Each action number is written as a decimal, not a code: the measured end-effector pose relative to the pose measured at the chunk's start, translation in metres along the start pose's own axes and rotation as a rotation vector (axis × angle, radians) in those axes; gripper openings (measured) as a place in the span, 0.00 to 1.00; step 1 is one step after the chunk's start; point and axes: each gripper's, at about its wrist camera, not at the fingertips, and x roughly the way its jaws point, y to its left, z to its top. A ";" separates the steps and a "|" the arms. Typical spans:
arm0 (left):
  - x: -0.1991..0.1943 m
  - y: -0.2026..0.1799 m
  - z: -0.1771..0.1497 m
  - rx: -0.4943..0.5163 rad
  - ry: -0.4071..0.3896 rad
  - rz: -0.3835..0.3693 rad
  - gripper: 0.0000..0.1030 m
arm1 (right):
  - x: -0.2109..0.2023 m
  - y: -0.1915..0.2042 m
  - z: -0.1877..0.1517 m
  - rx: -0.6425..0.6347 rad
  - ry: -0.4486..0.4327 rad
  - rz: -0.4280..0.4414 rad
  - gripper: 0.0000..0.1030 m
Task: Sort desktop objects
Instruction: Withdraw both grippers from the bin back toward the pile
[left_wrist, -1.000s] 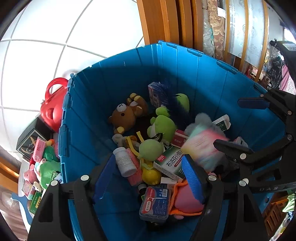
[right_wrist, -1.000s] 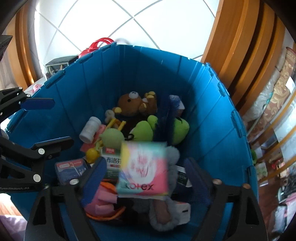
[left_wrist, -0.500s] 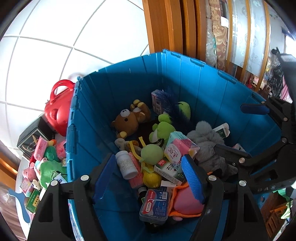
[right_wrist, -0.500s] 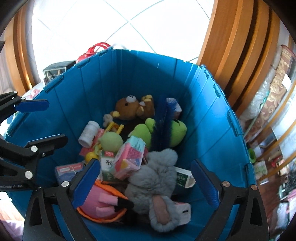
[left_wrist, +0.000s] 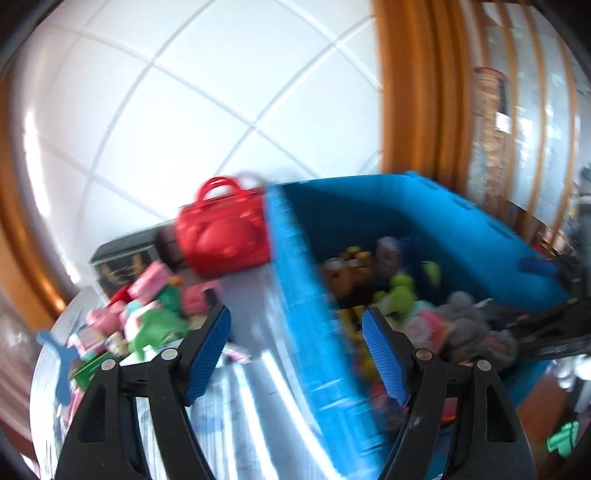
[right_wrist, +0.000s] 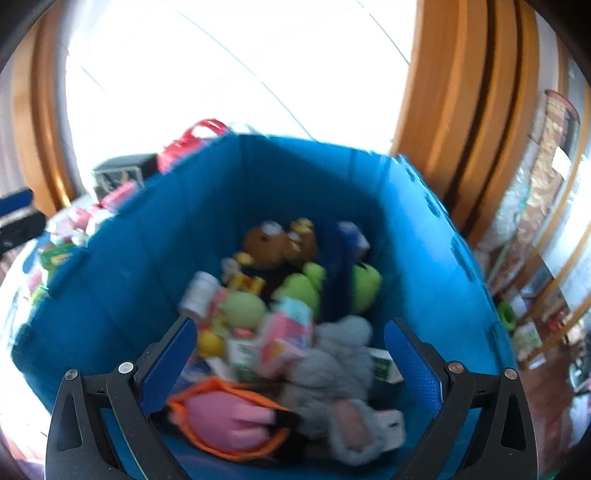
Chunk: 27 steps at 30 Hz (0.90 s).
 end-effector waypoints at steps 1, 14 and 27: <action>0.000 0.015 -0.005 -0.019 0.007 0.024 0.71 | -0.005 0.009 0.004 -0.008 -0.020 0.016 1.00; -0.002 0.239 -0.107 -0.229 0.140 0.226 0.71 | -0.016 0.168 0.061 -0.085 -0.134 0.184 1.00; 0.026 0.410 -0.210 -0.353 0.308 0.313 0.71 | 0.063 0.300 0.069 0.013 0.002 0.263 1.00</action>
